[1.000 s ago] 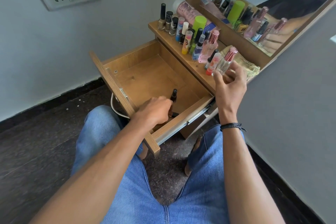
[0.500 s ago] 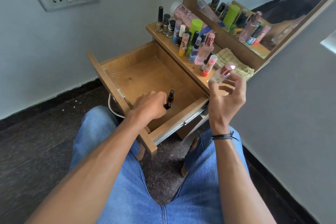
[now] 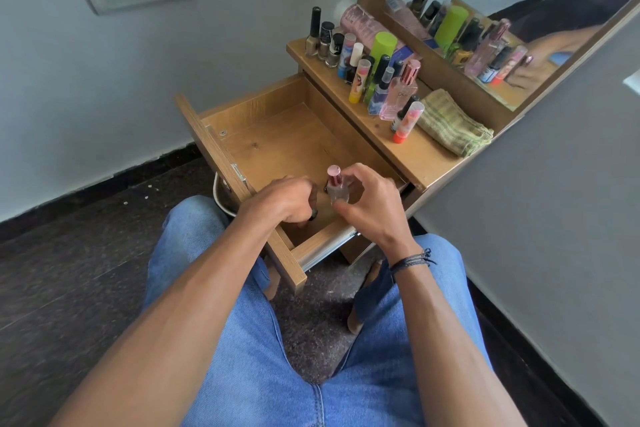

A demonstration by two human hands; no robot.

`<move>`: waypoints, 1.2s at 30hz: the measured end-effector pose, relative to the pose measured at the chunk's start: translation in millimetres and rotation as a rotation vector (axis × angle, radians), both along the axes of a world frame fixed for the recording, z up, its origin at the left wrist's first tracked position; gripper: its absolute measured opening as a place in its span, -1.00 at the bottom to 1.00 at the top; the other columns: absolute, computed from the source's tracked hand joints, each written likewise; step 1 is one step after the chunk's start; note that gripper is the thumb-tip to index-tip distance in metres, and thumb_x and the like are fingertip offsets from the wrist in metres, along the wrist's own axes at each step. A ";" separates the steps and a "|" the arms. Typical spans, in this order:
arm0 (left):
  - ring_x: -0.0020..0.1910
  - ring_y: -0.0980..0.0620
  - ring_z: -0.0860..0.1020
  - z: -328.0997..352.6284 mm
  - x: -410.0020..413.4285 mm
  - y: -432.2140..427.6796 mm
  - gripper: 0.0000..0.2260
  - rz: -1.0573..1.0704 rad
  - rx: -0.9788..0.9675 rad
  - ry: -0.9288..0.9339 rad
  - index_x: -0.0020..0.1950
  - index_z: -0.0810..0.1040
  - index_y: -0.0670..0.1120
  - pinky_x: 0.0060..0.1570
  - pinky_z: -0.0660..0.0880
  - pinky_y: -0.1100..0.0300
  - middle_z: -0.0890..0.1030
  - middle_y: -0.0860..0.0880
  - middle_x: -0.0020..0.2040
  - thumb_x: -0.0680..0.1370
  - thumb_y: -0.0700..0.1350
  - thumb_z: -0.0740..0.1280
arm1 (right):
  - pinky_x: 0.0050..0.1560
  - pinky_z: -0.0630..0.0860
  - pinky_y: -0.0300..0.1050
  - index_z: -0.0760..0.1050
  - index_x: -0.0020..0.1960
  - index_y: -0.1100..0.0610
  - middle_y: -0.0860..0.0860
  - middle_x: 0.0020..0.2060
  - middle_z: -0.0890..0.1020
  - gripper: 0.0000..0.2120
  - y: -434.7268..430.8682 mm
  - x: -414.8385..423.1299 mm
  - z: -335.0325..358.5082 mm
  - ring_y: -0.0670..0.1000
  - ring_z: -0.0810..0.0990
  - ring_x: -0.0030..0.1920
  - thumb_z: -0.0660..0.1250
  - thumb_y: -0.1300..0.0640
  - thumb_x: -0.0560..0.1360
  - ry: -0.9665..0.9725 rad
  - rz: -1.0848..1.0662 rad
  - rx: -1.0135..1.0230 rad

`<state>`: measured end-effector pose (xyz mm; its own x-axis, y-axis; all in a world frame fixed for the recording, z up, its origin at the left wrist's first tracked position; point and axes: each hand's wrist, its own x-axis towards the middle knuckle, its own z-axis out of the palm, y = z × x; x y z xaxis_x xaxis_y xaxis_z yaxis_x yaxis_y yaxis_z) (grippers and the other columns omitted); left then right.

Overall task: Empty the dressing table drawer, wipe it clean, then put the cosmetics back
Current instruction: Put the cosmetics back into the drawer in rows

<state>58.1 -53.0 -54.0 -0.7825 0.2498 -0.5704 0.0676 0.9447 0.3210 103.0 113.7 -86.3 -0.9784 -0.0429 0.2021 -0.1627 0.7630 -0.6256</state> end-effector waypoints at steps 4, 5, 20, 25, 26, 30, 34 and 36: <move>0.16 -0.18 0.58 -3.1 2.0 -2.0 -0.71 0.014 -0.003 0.020 0.25 0.55 -0.05 -0.02 0.52 0.05 0.57 -0.12 0.24 0.55 -0.22 0.41 | 0.04 0.58 0.06 0.54 0.05 -0.03 -0.15 -0.12 0.64 -0.73 1.3 0.2 -2.6 -0.08 0.62 -0.14 0.45 0.04 0.36 -0.111 0.014 0.065; 0.18 -0.18 0.57 -4.0 2.1 -2.3 -0.68 0.014 0.000 0.023 0.28 0.54 -0.02 -0.02 0.51 0.05 0.56 -0.11 0.26 0.55 -0.23 0.41 | 0.05 0.57 0.07 0.54 0.05 -0.04 -0.16 -0.14 0.64 -0.73 1.5 -0.2 -3.8 -0.07 0.62 -0.16 0.45 0.02 0.36 -0.128 0.014 0.080; -0.09 -0.01 0.56 -5.9 -1.7 -3.1 -0.73 -0.020 0.044 0.016 -0.06 0.57 0.09 -0.11 0.48 0.09 0.66 -0.02 -0.05 0.53 -0.31 0.42 | 0.17 0.34 0.07 0.39 -0.04 -0.16 -0.11 -0.29 0.60 -0.83 1.8 -2.8 -5.2 -0.01 0.54 -0.21 0.36 -0.12 0.46 -0.253 0.077 0.232; 0.02 -0.13 0.57 -0.8 1.1 -4.1 -0.60 -0.040 -0.007 0.052 0.24 0.60 -0.01 -0.06 0.54 0.03 0.57 -0.14 0.20 0.55 -0.40 0.26 | 0.18 0.35 0.04 0.59 0.06 -0.08 -0.26 -0.15 0.62 -0.68 4.8 -1.9 3.9 -0.08 0.58 -0.06 0.27 -0.19 0.40 -0.333 0.153 0.170; 0.03 -0.13 0.55 0.6 1.5 -5.6 -0.57 -0.034 -0.007 0.069 0.28 0.59 -0.01 0.00 0.55 0.02 0.53 -0.14 0.25 0.55 -0.42 0.22 | 0.22 0.34 0.05 0.61 0.06 -0.08 -0.28 -0.15 0.62 -0.66 5.3 -1.7 5.7 -0.09 0.57 -0.06 0.25 -0.18 0.40 -0.340 0.164 0.164; -0.08 -0.05 0.51 1.9 -4.6 -17.3 -0.56 0.007 0.018 0.156 0.25 0.59 0.02 -0.05 0.49 0.04 0.46 -0.05 0.11 0.57 -0.42 0.18 | 0.36 0.20 0.12 0.57 -0.02 -0.18 -0.38 -0.32 0.54 -0.76 3.5 0.2 6.6 -0.18 0.53 -0.11 0.18 -0.18 0.43 -0.328 0.218 0.199; -0.05 0.02 0.54 -3.1 -16.3 -27.5 -0.65 0.099 0.102 0.212 0.08 0.59 0.12 0.06 0.52 -0.01 0.54 0.02 0.08 0.63 -0.33 0.20 | 0.44 0.07 0.06 0.61 -0.01 -0.19 -0.13 -0.25 0.68 -0.61 -4.3 0.5 2.8 -0.19 0.55 -0.09 0.04 -0.26 0.48 -0.359 0.293 0.195; 0.07 0.01 0.55 -4.5 -18.5 -28.4 -0.59 0.129 0.142 0.210 0.03 0.58 0.15 0.08 0.52 -0.03 0.60 0.03 0.13 0.60 -0.38 0.17 | 0.43 0.02 -0.02 0.61 0.04 -0.24 -0.01 -0.08 0.74 -0.56 -6.4 -0.2 0.3 -0.12 0.57 -0.02 -0.01 -0.29 0.49 -0.378 0.323 0.198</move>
<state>39.6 -81.4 -58.6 -0.9101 0.2068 -0.3591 0.0289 0.8962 0.4428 102.8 107.3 -86.0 -0.9122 -0.3551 -0.2042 -0.1996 0.8207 -0.5354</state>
